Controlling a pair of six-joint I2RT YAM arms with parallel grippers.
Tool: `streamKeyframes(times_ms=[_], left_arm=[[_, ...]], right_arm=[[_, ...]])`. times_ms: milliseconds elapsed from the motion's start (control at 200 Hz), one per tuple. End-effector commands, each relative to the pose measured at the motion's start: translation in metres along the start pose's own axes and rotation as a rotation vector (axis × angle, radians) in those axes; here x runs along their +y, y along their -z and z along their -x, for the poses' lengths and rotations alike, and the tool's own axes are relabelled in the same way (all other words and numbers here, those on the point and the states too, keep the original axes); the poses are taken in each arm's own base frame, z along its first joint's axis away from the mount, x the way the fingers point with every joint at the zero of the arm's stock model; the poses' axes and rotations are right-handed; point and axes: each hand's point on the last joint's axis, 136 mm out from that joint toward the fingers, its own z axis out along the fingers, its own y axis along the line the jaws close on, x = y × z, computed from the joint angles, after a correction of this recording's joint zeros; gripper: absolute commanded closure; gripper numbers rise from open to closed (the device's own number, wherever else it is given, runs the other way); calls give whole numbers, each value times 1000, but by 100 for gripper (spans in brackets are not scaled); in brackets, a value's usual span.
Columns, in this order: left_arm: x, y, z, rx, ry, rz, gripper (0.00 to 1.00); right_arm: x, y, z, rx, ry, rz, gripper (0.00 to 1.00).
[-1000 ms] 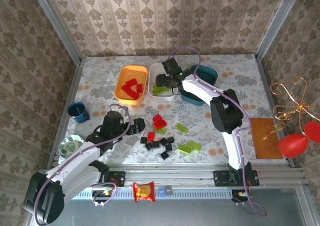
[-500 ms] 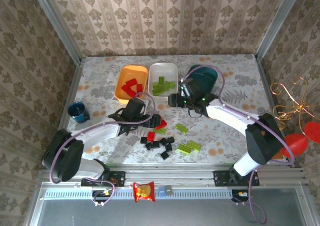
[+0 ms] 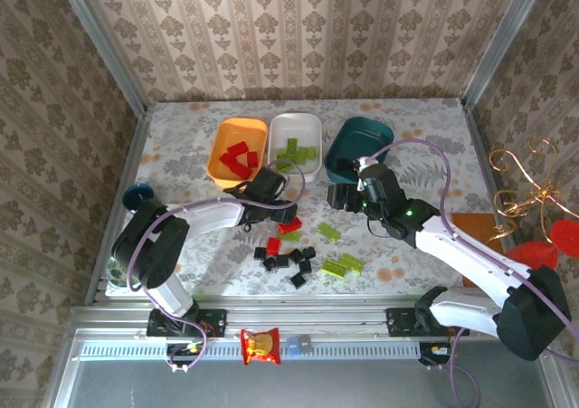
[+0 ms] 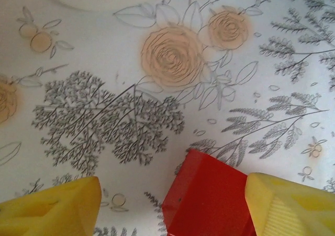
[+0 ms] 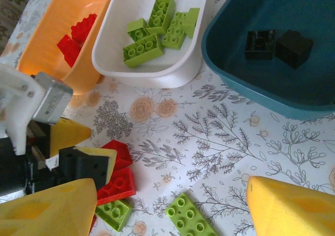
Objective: Sort the legos into containers by color
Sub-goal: Pick up the lego from the center of the table.
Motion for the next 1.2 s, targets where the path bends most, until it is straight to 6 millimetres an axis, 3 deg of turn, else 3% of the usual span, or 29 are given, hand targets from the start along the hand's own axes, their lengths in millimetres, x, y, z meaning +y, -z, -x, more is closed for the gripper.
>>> streamKeyframes(times_ms=[0,165,290,440,675,800,1045,1195], left_arm=[[1,-8,-8,47,-39,21,27],[-8,-11,-9,49,-37,-21,27],[-7,-13,-11,61,-35,-19,33],[-9,-15,-17,74,-33,-24,24],[-19,10,-3,-26,-45,-51,24],[-18,14,1,-26,-56,-41,23],[-16,-2,1,6,-66,-21,21],[-19,-15,0,31,-74,-26,31]], right_arm=[[-10,5,-5,0,-18,-38,23],[-10,8,-2,-11,-12,-44,23],[-11,7,-3,-10,-15,-46,23],[-13,6,-5,-4,-15,-50,22],[-12,5,-6,1,-15,-47,22],[-11,6,-5,0,-16,-41,22],[-9,8,-5,0,-19,-31,22],[-10,12,-3,-5,-17,-34,22]])
